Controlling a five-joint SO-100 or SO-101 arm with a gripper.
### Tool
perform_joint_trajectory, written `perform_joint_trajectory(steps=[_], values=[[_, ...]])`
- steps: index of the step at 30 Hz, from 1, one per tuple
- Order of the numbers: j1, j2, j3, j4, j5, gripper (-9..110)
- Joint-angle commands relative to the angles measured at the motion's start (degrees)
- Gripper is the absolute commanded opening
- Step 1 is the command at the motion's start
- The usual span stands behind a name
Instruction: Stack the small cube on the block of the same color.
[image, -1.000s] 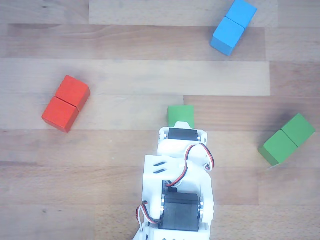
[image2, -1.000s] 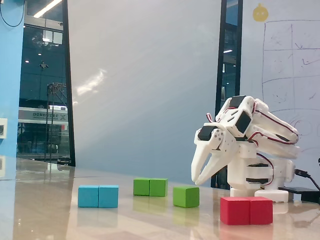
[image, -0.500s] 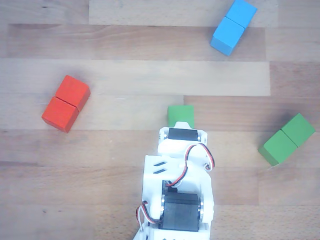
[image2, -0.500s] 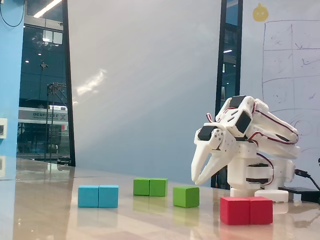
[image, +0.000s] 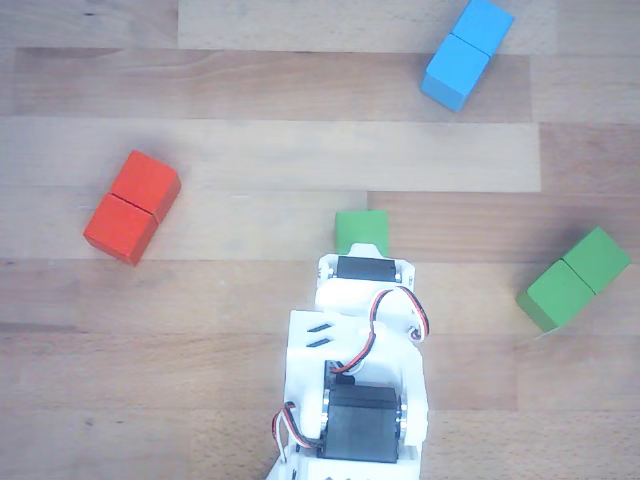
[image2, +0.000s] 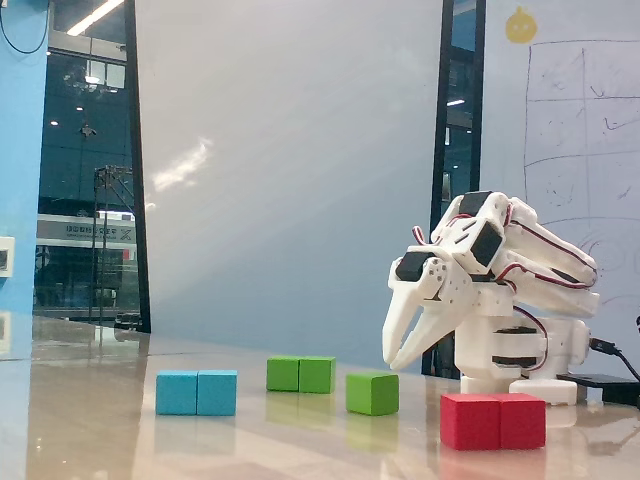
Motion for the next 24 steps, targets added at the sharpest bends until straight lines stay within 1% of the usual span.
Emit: perform_joint_trajectory(steps=[1,15,19,24], values=[[0.09,1.76,-0.97,0.09,0.0,0],[-0.09,0.7,-2.11,-0.26,0.62,0],[-0.62,-4.04,-10.2,-0.79,0.79,0],[-0.7,-19.6,-24.61,-0.79,0.62,1]])
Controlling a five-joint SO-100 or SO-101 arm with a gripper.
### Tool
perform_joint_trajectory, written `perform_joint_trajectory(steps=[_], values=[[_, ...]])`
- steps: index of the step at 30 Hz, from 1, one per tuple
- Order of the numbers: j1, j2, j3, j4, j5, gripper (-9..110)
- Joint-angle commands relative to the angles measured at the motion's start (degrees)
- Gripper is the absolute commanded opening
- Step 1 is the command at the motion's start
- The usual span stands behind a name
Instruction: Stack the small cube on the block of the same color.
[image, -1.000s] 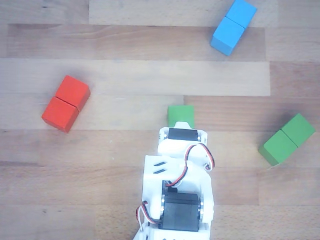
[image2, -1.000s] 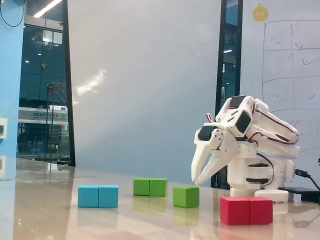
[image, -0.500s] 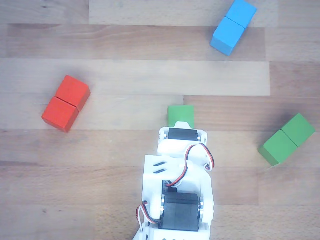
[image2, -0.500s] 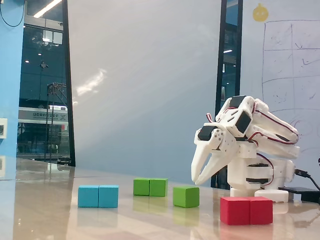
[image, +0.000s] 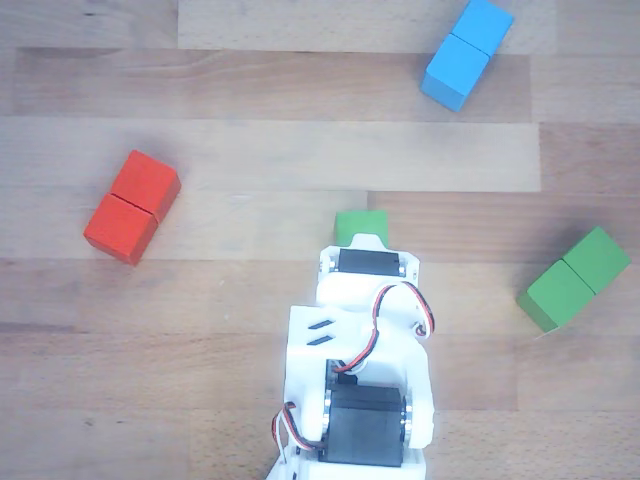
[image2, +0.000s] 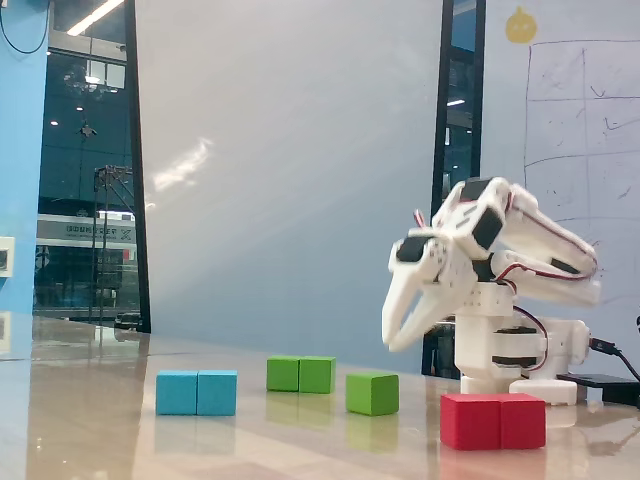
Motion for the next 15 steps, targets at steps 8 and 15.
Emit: perform_joint_trajectory(steps=[8,15], values=[[-0.7,-39.81,-36.21,0.26,0.35,1],[-0.7,-56.6,-41.48,0.26,0.18,1]])
